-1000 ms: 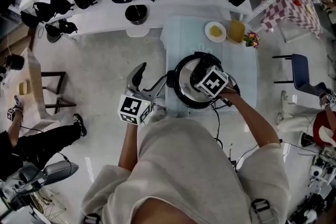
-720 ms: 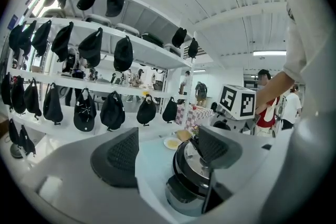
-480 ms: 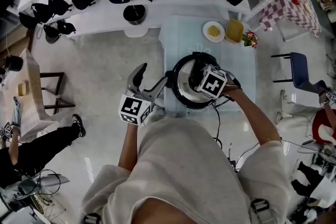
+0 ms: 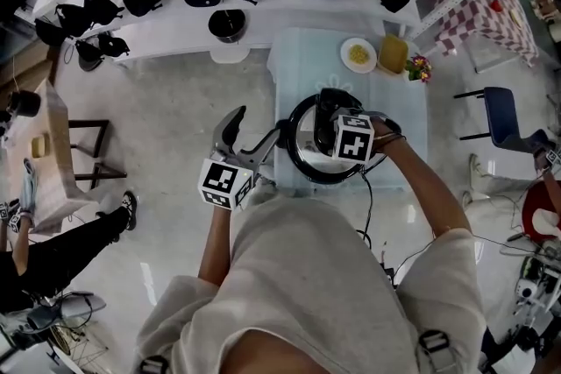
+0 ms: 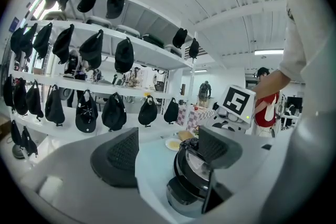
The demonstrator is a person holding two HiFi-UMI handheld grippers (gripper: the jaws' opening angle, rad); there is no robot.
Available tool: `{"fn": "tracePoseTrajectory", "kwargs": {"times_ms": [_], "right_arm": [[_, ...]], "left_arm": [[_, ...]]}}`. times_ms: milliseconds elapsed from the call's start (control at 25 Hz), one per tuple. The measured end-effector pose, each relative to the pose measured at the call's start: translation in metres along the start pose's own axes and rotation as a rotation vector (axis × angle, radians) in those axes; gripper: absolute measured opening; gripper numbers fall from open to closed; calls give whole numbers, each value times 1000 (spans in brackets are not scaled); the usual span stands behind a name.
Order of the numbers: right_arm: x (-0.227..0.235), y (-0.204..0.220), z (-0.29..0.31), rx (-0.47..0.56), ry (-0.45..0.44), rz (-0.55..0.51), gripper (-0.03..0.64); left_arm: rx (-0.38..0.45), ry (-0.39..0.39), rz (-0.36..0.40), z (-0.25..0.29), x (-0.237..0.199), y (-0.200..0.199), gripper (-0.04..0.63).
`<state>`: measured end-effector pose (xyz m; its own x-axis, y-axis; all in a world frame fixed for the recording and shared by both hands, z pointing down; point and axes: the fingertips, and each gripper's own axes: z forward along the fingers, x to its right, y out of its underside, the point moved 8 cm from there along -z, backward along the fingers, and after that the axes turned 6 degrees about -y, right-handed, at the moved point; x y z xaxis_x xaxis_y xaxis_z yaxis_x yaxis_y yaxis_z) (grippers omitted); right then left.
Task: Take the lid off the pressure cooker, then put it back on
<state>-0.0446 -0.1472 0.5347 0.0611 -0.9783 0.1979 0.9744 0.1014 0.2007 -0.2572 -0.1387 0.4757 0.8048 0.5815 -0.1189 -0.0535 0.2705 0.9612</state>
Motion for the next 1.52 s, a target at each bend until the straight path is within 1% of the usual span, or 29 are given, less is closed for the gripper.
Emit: {"fn": "tracePoseTrajectory", "kwargs": {"times_ms": [160, 400, 520, 680, 760, 920, 1000, 1120, 1240, 1320, 1400, 1520], "right_arm": [[1, 0, 0, 15, 7, 30, 278], [-2, 1, -2, 43, 19, 24, 278], [-6, 2, -9, 38, 36, 21, 299], [-10, 4, -24, 82, 79, 60, 299], [-13, 6, -28, 121, 100, 91, 299], [-17, 11, -36, 238, 157, 175, 298], [-21, 15, -40, 314, 186, 233, 296], [-27, 22, -46, 483, 248, 347, 279], [-31, 31, -55, 659, 349, 464, 250], [-34, 41, -63, 762, 423, 540, 225], [-37, 54, -71, 844, 497, 608, 166], [-45, 73, -82, 945, 602, 698, 110]], "left_arm": [[3, 10, 4, 3, 3, -1, 339], [8, 21, 12, 3, 6, -4, 337], [13, 25, 14, 3, 7, -5, 337], [12, 30, 20, 3, 7, -6, 337], [11, 36, 22, 4, 9, -6, 337], [10, 47, 32, 5, 13, -7, 337], [7, 48, 37, 5, 14, -8, 337], [1, 47, 41, 5, 13, -8, 337], [-11, 43, 42, 6, 13, -7, 337], [-16, 39, 46, 8, 13, -7, 337], [-16, 36, 53, 11, 14, -10, 328], [-15, 22, 69, 13, 15, -12, 277]]}}
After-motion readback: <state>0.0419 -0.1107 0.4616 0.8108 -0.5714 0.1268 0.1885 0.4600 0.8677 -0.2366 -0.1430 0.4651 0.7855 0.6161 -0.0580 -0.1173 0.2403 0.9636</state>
